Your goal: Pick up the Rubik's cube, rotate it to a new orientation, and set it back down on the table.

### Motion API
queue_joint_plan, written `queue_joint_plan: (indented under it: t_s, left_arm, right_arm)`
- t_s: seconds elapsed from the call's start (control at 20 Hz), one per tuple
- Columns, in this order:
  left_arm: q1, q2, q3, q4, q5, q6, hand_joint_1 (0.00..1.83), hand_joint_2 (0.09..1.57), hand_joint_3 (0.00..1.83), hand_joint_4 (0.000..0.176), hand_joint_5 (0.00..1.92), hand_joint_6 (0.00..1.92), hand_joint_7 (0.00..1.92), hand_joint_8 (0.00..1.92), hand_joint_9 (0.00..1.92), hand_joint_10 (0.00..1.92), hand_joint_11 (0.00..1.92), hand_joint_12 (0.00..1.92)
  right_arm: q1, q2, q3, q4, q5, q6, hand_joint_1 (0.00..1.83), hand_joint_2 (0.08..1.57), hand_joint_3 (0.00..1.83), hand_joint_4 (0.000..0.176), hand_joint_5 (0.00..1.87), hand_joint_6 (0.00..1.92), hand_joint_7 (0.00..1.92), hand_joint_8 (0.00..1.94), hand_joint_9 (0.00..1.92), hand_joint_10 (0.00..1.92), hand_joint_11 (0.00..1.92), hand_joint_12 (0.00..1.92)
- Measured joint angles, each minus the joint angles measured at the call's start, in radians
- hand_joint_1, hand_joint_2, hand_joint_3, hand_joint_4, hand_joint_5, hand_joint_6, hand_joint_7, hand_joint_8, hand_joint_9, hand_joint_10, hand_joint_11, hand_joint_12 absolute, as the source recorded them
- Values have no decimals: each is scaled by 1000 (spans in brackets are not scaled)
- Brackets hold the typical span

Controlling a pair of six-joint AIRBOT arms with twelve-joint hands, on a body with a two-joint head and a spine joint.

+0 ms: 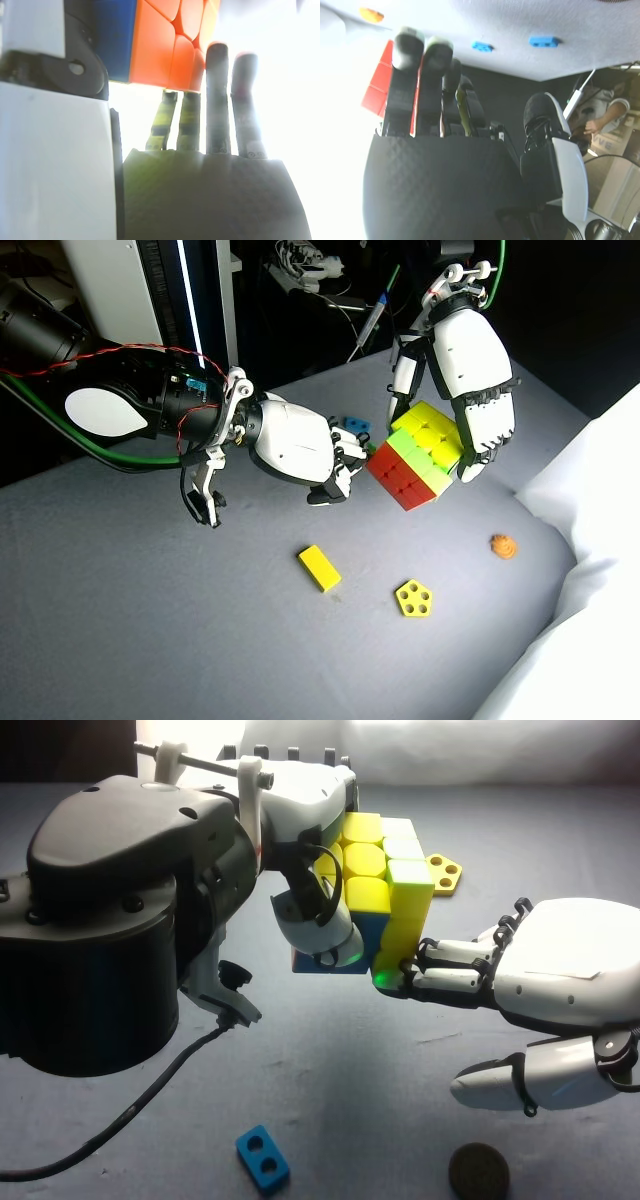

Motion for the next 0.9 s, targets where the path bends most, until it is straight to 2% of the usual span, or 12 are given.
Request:
queue_joint_plan:
  t_s: [0.1,0.2,0.25,0.4,0.5,0.55,0.7,0.75,0.85,0.9]
  left_arm:
    - [0,0,0,0,0,0,984,1442,0,8,371,1834,499,1789,308,1735,268,1843]
    - [0,0,0,1,0,0,984,1444,0,0,355,1847,510,1781,329,1701,257,1828]
    - [0,0,0,3,-1,0,993,1438,0,0,357,1853,523,1748,347,1649,262,1818]
    - [-1,0,0,4,-7,0,1002,1430,0,0,373,1845,530,1724,333,1654,255,1829]
    - [-2,0,2,4,-8,0,976,1449,3,5,357,1838,492,1813,299,1728,256,1836]
    - [-2,0,2,3,-8,0,988,1443,0,0,351,1848,518,1771,326,1701,252,1850]
    - [-3,0,2,3,-8,0,1008,1424,0,0,378,1827,541,1724,333,1712,263,1874]
    - [-3,0,2,3,-8,0,1008,1420,0,6,398,1804,533,1733,328,1705,264,1870]
    - [-5,0,2,4,-11,1,998,1428,1,0,374,1837,530,1733,325,1672,261,1805]
    - [-5,1,2,3,-12,0,991,1433,1,6,374,1832,516,1760,305,1700,242,1844]
  right_arm:
    - [2,0,0,7,-1,-3,36,1260,0,0,61,17,506,1556,567,1921,668,1921]
    - [7,0,0,8,0,-3,29,1267,0,0,52,10,493,1553,559,1921,659,1921]
    - [7,0,0,10,6,-7,28,1264,0,0,48,8,490,1549,556,1921,658,1921]
    - [7,2,0,14,45,-18,23,1268,1,0,38,2,499,1522,562,1908,650,1921]
    - [7,3,0,25,63,-26,25,1268,0,0,51,6,518,1502,579,1892,654,1921]
    - [7,3,0,24,66,-32,34,1269,1,0,48,4,523,1499,576,1886,636,1921]
    - [7,3,0,32,65,-33,1,1281,5,0,20,4,493,1497,554,1875,621,1921]
    - [9,3,0,33,64,-33,2,1277,2,0,33,9,494,1518,550,1908,608,1921]
    - [18,0,0,36,50,-36,21,1268,0,0,47,11,509,1506,577,1890,628,1921]
    - [19,0,0,37,48,-36,26,1268,0,0,40,7,512,1504,574,1880,614,1921]
